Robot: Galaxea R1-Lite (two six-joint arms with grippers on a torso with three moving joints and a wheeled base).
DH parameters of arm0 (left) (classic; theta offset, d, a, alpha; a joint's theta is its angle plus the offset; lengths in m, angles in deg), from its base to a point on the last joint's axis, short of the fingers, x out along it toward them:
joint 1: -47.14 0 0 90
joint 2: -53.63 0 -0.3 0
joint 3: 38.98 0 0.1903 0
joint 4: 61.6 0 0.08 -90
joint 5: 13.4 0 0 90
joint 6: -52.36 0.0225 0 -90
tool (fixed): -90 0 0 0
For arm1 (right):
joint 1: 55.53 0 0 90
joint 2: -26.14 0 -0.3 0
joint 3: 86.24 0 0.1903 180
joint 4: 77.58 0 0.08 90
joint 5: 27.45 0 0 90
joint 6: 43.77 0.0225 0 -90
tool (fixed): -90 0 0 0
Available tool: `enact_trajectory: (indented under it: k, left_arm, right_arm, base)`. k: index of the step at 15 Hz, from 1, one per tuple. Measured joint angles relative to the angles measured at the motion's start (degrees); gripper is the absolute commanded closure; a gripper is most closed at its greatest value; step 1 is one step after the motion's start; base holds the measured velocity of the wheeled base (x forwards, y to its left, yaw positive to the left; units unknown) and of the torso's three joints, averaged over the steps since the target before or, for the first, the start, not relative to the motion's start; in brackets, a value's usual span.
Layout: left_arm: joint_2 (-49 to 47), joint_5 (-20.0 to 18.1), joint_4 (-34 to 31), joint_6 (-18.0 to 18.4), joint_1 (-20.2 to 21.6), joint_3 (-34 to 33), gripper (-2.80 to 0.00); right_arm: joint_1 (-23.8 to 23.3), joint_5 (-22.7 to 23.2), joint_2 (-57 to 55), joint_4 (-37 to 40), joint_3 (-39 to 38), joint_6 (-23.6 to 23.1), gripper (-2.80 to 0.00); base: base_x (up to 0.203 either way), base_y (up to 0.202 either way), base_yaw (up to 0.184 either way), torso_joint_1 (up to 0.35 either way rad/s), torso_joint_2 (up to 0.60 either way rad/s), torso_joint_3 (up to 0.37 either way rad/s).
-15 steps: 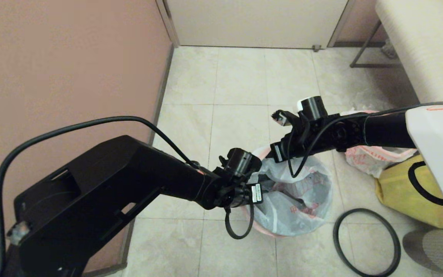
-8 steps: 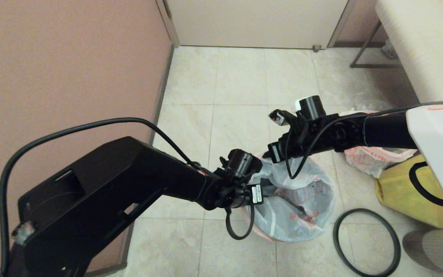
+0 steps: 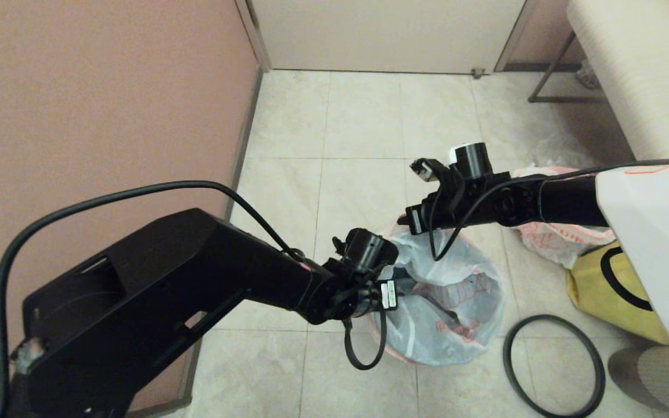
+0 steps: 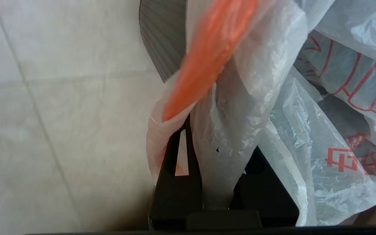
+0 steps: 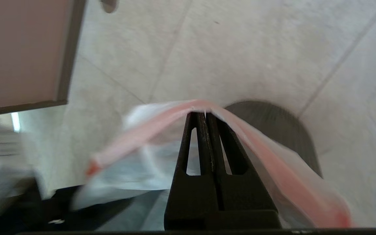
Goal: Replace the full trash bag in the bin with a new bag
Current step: Put the new garbage bag on the trash can
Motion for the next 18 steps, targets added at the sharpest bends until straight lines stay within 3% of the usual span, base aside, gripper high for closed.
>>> enact_trajectory:
  k: [4, 7, 10, 14, 18]
  left_arm:
    - [1.2, 2.4, 10.8, 1.8, 0.1, -4.3, 0.0]
    - [1.5, 2.7, 11.4, 1.8, 0.5, -4.9, 0.0]
    - [1.5, 2.9, 11.6, 1.8, 1.1, -4.7, 0.0]
    - [1.5, 3.0, 11.5, 1.7, 2.8, -3.8, 0.0]
    - [-0.2, 4.6, 12.2, -3.6, 6.6, 0.3, 0.0]
  right_arm:
    - [-2.3, -2.2, -1.4, 0.0, 0.3, 0.0, 0.0]
    - [-2.9, -2.4, 0.0, 0.6, 0.2, 1.8, 0.0]
    - [-2.9, -2.2, 5.6, 1.5, 0.0, 7.5, 0.0]
    - [-2.7, -1.9, 15.3, 11.5, -1.4, 16.0, 0.0]
    - [-6.8, -3.1, 23.1, 16.1, -9.8, 17.8, 0.0]
  base:
    - [0.0, 0.0, 0.0, 0.0, 0.0, 0.0]
    - [0.0, 0.0, 0.0, 0.0, 0.0, 0.0]
    - [0.0, 0.0, 0.0, 0.0, 0.0, 0.0]
    - [0.0, 0.0, 0.0, 0.0, 0.0, 0.0]
    - [0.0, 0.0, 0.0, 0.0, 0.0, 0.0]
